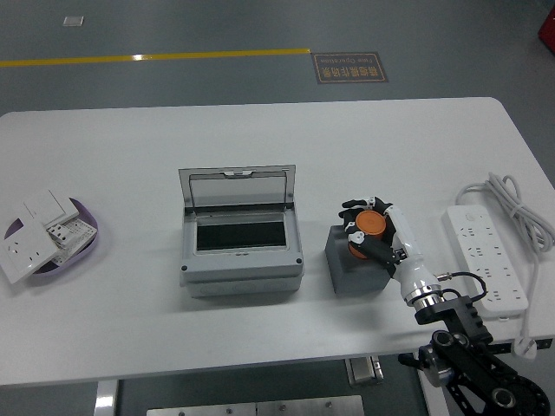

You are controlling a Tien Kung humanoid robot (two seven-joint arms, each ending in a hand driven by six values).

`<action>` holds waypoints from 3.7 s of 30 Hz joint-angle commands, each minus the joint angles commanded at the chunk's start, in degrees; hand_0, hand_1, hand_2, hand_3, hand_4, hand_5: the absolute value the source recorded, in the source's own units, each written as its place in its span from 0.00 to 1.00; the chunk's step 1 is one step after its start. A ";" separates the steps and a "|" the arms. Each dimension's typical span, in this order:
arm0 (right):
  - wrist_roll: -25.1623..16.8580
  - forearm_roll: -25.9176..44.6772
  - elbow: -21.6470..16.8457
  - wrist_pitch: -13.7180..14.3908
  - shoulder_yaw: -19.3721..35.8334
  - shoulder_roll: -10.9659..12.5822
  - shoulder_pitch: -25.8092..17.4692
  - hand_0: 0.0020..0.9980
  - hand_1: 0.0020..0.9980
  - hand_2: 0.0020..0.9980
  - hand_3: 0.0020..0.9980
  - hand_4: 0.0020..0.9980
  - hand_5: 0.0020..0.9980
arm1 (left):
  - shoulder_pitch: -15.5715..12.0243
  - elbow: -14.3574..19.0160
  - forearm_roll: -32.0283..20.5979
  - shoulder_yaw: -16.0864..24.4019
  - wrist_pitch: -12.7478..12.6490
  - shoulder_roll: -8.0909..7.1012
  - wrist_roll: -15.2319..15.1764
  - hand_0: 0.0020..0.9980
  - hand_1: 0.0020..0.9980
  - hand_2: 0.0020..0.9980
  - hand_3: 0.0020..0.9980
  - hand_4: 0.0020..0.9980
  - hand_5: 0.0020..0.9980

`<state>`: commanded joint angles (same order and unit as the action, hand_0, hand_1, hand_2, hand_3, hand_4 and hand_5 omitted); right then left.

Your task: Pick up the cylinder from the cube,place it in the box,flap close box

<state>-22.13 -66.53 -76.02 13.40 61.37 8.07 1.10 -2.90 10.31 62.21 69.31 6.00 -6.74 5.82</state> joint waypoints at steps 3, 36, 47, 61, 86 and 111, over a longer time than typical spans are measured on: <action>-0.26 0.13 -0.18 0.32 0.01 -0.08 0.11 0.55 0.52 0.46 0.45 0.00 0.00 | -0.01 0.00 0.01 0.05 0.00 0.02 -0.01 0.64 0.67 0.59 0.65 0.72 0.28; 23.00 -34.31 -4.37 3.50 -15.91 -6.11 18.93 0.00 0.16 0.31 0.26 0.00 0.00 | -0.34 0.00 4.04 4.52 -0.20 0.11 1.99 0.64 0.66 0.59 0.65 0.73 0.29; 31.08 -51.79 -1.94 -2.27 -20.35 -7.19 23.27 0.02 0.25 0.38 0.33 0.00 0.00 | -0.18 0.00 5.40 5.95 -0.26 -0.05 2.67 0.64 0.67 0.59 0.65 0.73 0.30; 38.07 -62.83 -0.60 -10.12 -25.54 -8.02 28.43 0.62 0.59 0.55 0.57 0.38 0.00 | -0.01 0.00 7.42 8.26 -0.37 -0.28 3.74 0.64 0.67 0.59 0.65 0.74 0.30; 38.55 -58.31 -1.42 -11.47 -24.62 -7.15 27.42 0.76 0.71 0.71 0.71 0.70 0.30 | -0.01 0.00 7.13 7.72 -0.31 -0.21 3.52 0.64 0.67 0.59 0.65 0.74 0.30; 33.69 -26.34 -5.63 -6.78 -19.48 1.69 37.28 0.73 0.68 0.70 0.71 0.77 0.32 | -0.16 0.00 6.91 7.09 -0.25 -0.50 3.36 0.64 0.67 0.59 0.65 0.73 0.30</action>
<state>11.55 -92.87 -81.65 6.62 41.89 9.76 38.38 -3.05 10.31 69.12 76.40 5.75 -7.24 9.18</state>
